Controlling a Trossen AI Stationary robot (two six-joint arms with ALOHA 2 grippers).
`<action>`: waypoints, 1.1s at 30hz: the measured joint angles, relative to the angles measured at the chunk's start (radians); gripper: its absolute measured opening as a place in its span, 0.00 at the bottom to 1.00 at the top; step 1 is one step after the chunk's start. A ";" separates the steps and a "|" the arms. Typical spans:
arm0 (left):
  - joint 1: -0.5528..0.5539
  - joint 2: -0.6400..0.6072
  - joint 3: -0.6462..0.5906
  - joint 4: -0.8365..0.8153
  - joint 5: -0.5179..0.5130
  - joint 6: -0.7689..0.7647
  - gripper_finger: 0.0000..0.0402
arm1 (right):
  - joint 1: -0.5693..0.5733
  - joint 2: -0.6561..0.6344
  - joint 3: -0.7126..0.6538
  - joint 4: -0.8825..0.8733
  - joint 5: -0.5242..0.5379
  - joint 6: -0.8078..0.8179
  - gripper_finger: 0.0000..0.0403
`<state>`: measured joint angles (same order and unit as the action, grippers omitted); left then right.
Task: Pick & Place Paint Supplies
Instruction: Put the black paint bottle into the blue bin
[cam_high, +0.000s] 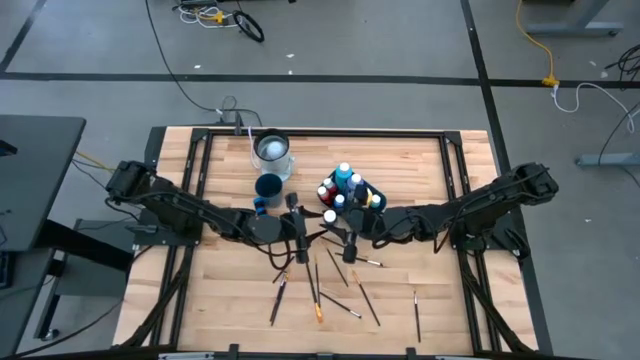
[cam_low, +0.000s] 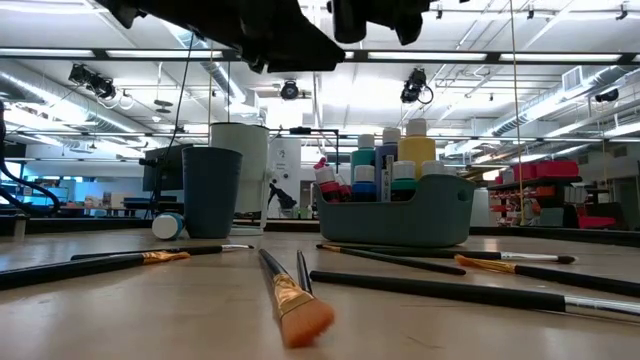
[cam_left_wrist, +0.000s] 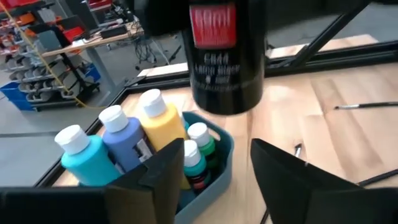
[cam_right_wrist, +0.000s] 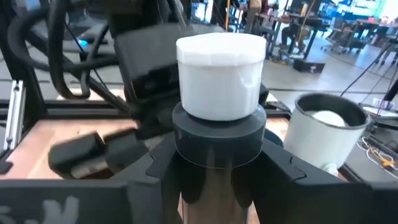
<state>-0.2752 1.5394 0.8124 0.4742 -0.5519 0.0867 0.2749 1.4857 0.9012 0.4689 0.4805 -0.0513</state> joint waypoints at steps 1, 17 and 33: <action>0.000 0.000 0.000 0.011 0.009 -0.001 0.52 | 0.000 0.000 0.000 -0.010 0.000 0.006 0.37; 0.078 -0.001 0.013 0.130 0.264 -0.075 0.67 | -0.017 0.001 0.000 0.014 -0.020 0.006 0.37; 0.110 -0.001 0.013 0.119 0.320 -0.081 0.38 | -0.026 0.001 0.000 0.026 -0.078 -0.050 0.42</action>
<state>-0.1654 1.5387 0.8253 0.5932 -0.2321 0.0052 0.2485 1.4864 0.9012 0.4951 0.4021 -0.1015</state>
